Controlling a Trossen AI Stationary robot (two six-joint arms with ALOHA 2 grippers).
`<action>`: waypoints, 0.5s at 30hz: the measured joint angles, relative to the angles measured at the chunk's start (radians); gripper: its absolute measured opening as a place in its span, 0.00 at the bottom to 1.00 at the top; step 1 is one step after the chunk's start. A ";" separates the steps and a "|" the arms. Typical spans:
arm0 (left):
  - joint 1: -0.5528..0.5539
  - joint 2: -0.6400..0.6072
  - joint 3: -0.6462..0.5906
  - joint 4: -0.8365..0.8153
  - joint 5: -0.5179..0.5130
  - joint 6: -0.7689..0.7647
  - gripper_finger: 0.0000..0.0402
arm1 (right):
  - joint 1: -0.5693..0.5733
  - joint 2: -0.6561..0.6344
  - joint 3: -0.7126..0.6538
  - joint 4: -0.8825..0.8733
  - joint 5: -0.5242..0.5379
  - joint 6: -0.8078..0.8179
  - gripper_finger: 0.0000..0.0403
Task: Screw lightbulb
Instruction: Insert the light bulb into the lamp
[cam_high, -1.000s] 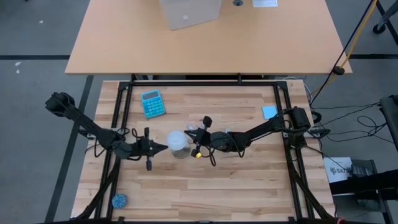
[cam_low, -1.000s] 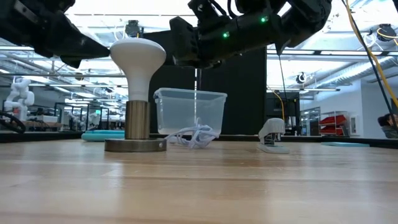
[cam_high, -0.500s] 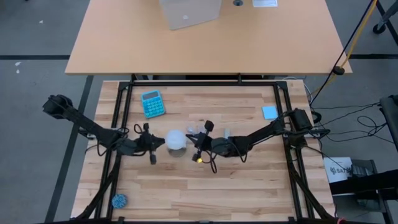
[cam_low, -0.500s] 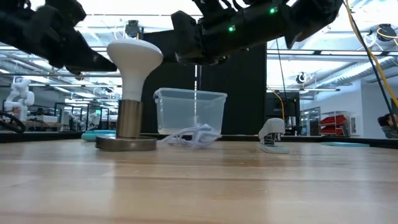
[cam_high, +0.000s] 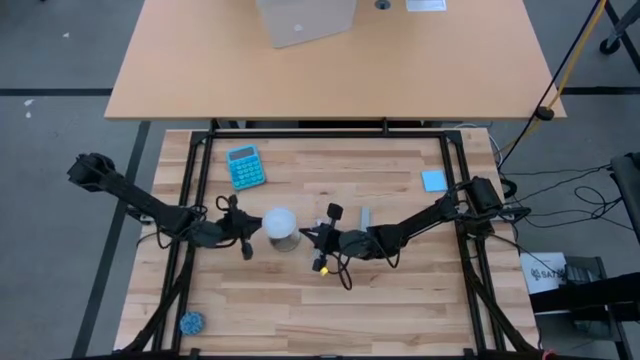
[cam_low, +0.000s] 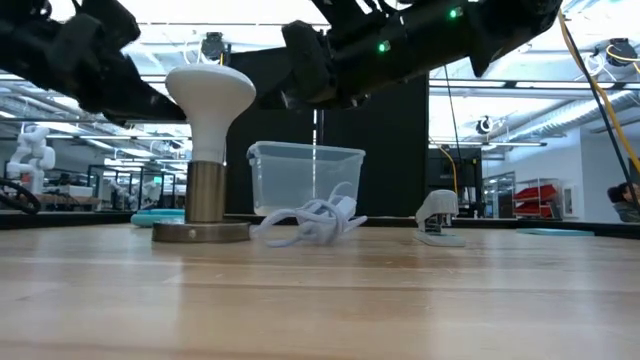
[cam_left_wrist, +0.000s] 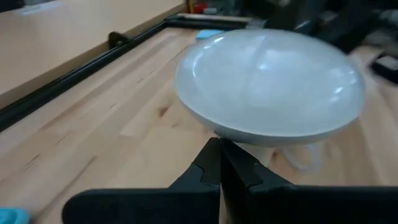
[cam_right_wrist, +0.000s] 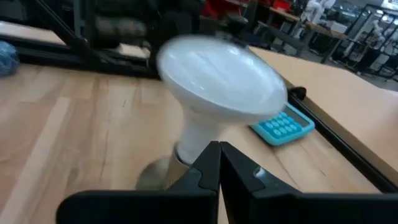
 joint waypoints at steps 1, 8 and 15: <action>-0.011 -0.011 0.000 0.000 0.001 0.011 0.00 | -0.001 0.000 0.000 -0.007 0.003 0.004 0.00; -0.070 -0.092 0.000 -0.016 -0.054 0.042 0.00 | -0.025 0.000 0.000 0.016 0.085 0.000 0.00; -0.108 -0.097 0.000 -0.065 -0.151 0.039 0.00 | -0.051 0.000 0.000 0.083 0.086 -0.028 0.00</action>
